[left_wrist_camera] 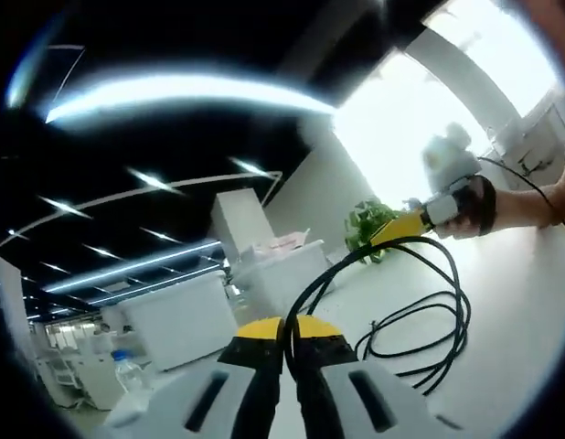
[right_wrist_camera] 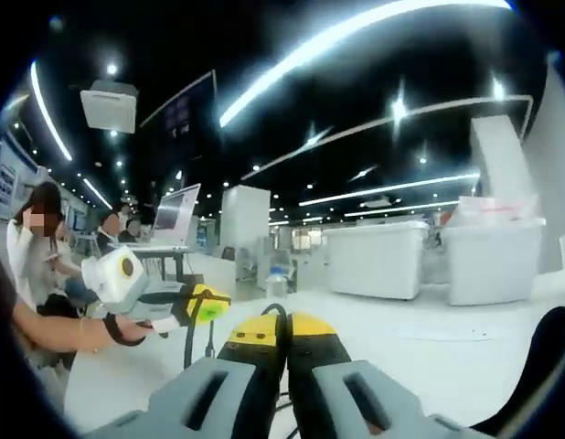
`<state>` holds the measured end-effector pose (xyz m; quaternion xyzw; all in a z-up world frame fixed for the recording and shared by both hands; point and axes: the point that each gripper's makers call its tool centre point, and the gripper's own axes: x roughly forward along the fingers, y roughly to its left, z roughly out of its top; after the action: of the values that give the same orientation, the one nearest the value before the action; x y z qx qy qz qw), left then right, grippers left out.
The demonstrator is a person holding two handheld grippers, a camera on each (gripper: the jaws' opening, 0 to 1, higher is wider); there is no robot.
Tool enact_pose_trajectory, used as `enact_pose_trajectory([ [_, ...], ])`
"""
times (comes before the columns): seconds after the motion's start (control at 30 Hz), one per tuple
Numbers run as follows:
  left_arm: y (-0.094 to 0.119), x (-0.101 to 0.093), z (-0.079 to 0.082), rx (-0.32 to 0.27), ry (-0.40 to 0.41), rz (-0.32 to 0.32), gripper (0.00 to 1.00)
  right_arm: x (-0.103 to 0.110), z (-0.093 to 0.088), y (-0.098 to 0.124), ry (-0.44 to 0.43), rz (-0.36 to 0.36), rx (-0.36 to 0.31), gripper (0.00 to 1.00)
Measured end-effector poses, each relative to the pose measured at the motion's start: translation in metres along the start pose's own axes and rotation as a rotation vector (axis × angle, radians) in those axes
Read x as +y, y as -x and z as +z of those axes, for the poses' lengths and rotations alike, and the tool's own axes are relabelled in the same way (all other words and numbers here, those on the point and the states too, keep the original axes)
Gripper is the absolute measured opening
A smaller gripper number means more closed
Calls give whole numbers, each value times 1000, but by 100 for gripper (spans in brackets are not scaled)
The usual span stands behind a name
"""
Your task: Coil the Type-C to USB data cable on the desktop and secure it with Velcro straps.
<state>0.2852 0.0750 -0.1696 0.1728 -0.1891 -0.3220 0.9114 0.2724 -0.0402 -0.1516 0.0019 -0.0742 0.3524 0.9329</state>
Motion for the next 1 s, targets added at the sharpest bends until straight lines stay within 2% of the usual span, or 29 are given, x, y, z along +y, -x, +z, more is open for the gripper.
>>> enact_pose_trajectory([
  [0.2, -1, -10, -1, 5, -7, -33, 5, 11, 8, 1, 19, 20, -38, 1],
  [0.4, -2, -17, -6, 32, -60, -49, 5, 22, 15, 2, 30, 54, -69, 1],
  [0.67, -1, -10, -11, 58, -80, -10, 5, 35, 19, 2, 41, 103, -86, 1],
  [1.0, -2, -9, -11, 62, -100, 0, 9, 52, 21, 2, 29, 167, -103, 1],
])
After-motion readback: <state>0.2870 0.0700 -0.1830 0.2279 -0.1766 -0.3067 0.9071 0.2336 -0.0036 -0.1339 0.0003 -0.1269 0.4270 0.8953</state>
